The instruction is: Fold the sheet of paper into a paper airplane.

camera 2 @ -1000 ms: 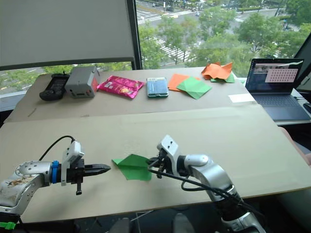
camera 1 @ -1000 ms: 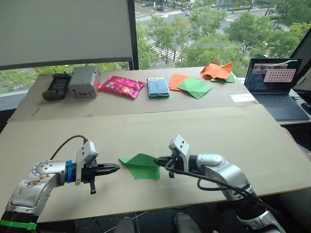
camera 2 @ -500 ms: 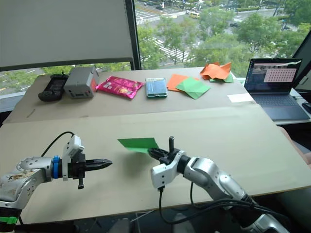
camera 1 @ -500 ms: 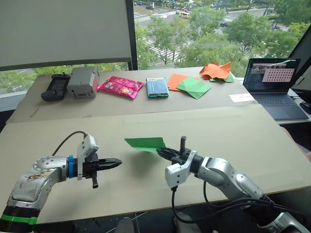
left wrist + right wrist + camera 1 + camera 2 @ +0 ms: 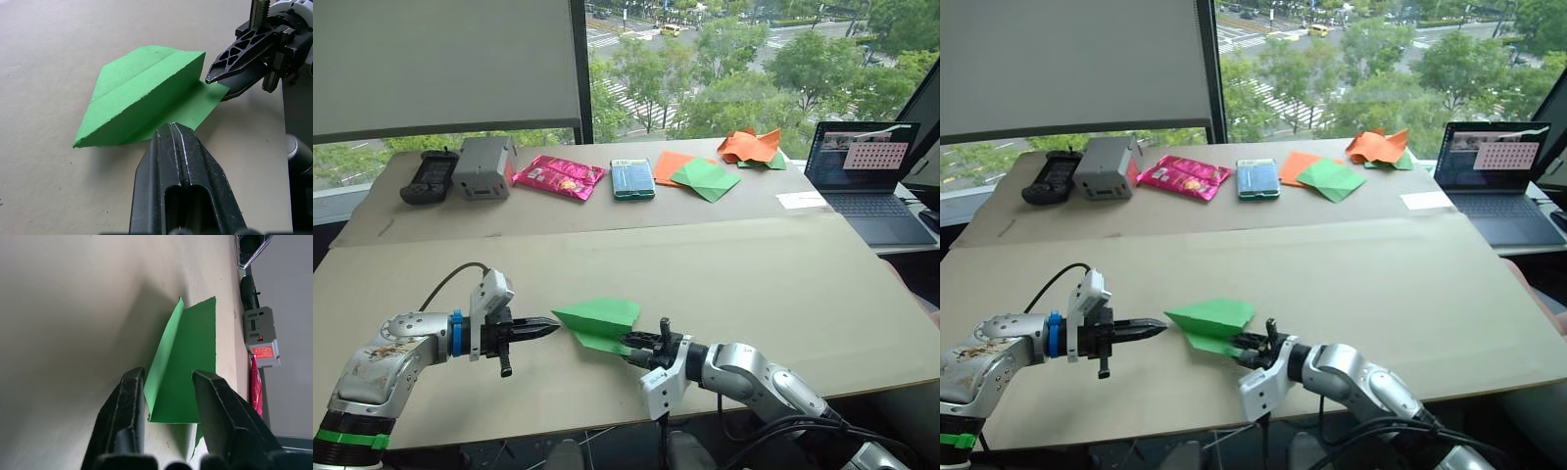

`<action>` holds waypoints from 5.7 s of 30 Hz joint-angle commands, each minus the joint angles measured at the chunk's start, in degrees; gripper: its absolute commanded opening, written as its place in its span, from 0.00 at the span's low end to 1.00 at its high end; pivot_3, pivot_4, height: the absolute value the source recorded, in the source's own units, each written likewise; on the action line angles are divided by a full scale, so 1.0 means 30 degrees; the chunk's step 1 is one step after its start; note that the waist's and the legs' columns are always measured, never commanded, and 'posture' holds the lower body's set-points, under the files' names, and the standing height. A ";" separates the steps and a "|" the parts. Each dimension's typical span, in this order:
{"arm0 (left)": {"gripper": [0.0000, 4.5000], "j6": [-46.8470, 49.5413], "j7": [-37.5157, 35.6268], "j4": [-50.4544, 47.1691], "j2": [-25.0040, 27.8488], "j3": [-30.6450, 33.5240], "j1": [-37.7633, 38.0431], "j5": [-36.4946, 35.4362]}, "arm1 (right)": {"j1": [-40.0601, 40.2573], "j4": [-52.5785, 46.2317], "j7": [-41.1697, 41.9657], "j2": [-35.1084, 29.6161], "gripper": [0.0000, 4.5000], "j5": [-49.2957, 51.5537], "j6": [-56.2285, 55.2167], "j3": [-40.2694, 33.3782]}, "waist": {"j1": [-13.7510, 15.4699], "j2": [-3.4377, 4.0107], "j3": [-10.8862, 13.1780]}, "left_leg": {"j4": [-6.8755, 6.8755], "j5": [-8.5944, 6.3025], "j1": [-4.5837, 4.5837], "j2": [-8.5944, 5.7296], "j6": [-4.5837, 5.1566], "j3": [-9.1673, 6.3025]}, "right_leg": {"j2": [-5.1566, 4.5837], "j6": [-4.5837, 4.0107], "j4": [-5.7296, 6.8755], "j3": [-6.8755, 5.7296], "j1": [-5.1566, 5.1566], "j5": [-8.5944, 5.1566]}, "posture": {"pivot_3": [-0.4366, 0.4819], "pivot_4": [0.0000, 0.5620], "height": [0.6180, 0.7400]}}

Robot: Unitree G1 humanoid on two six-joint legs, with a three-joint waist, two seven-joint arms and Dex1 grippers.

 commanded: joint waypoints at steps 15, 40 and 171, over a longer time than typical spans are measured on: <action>0.00 -0.0358 -0.0012 0.2892 -0.2074 -0.2708 -0.4880 0.1085 | 0.0994 -0.7485 0.6246 0.0918 0.64 1.4555 1.5508 -0.4770 | 0.0052 0.0017 -0.0006 | 0.0082 0.0028 -0.0013 0.0000 0.0046 -0.0014 | 0.0018 0.0004 0.0036 -0.0001 0.0076 0.0002 | 0.48 0.27 0.88; 0.00 -0.2493 -0.0623 0.3864 -0.2769 -0.4356 -0.3676 0.3571 | 0.0372 -0.8476 0.2133 0.3781 0.64 1.7465 2.3332 -0.6223 | 0.0102 0.0051 -0.0014 | 0.0067 -0.0058 -0.0059 0.0000 -0.0094 -0.0034 | 0.0025 0.0018 0.0039 -0.0002 0.0024 0.0010 | 0.48 0.27 0.88; 0.00 -0.3990 0.0281 0.4082 -0.2671 -0.5113 -0.3303 0.4864 | -0.0062 -0.1739 0.6521 0.2332 0.27 0.6495 0.8259 -0.0533 | -0.0011 0.0050 -0.0021 | 0.0071 -0.0007 -0.0005 0.0000 -0.0009 -0.0027 | 0.0027 0.0018 0.0037 -0.0005 0.0059 0.0008 | 0.48 0.27 0.88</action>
